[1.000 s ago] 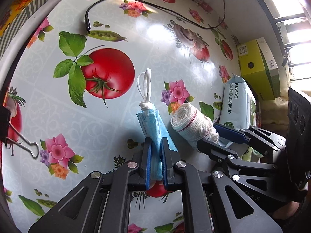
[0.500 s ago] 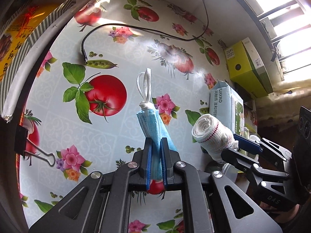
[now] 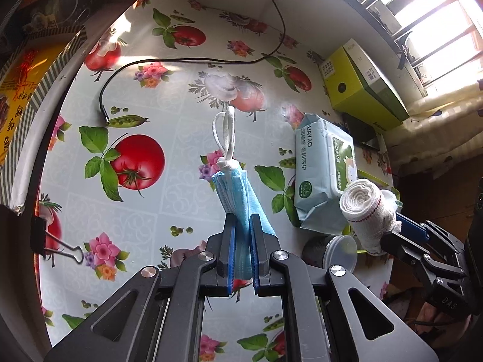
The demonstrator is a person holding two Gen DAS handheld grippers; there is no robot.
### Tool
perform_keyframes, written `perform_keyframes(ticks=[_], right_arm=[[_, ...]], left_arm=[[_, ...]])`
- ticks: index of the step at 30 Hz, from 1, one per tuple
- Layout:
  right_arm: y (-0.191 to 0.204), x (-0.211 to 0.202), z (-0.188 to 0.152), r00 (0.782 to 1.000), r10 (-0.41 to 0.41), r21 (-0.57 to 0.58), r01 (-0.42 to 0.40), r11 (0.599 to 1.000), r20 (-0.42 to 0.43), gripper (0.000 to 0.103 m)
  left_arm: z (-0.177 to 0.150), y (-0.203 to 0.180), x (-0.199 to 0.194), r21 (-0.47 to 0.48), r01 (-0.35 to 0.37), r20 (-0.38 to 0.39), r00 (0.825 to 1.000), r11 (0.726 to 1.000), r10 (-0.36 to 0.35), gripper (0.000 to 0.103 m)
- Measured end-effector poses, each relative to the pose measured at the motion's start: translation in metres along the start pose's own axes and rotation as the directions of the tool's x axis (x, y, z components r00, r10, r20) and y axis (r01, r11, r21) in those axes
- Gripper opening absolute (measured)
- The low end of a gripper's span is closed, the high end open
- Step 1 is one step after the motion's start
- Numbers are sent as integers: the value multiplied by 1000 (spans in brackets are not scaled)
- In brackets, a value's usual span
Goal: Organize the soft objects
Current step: 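Carry the blue mask and rolled sock over the tray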
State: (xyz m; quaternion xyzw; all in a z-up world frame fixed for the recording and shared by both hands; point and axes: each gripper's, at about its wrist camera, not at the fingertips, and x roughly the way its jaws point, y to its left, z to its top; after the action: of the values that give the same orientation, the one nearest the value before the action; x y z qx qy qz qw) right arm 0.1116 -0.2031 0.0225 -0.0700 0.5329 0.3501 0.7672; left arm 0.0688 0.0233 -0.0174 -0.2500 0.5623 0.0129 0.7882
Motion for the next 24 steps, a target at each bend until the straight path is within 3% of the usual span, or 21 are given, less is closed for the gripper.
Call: perform_keyframes(ticks=[13, 24], right_arm=[[-41, -41, -26, 995, -46, 119, 36, 992, 83, 39], [-84, -64, -47, 988, -100, 229, 71, 971, 118, 39]], left_arm=[[2, -61, -8, 138, 38, 2, 999, 990, -39, 9], [4, -116, 1, 254, 77, -33, 997, 964, -71, 9]])
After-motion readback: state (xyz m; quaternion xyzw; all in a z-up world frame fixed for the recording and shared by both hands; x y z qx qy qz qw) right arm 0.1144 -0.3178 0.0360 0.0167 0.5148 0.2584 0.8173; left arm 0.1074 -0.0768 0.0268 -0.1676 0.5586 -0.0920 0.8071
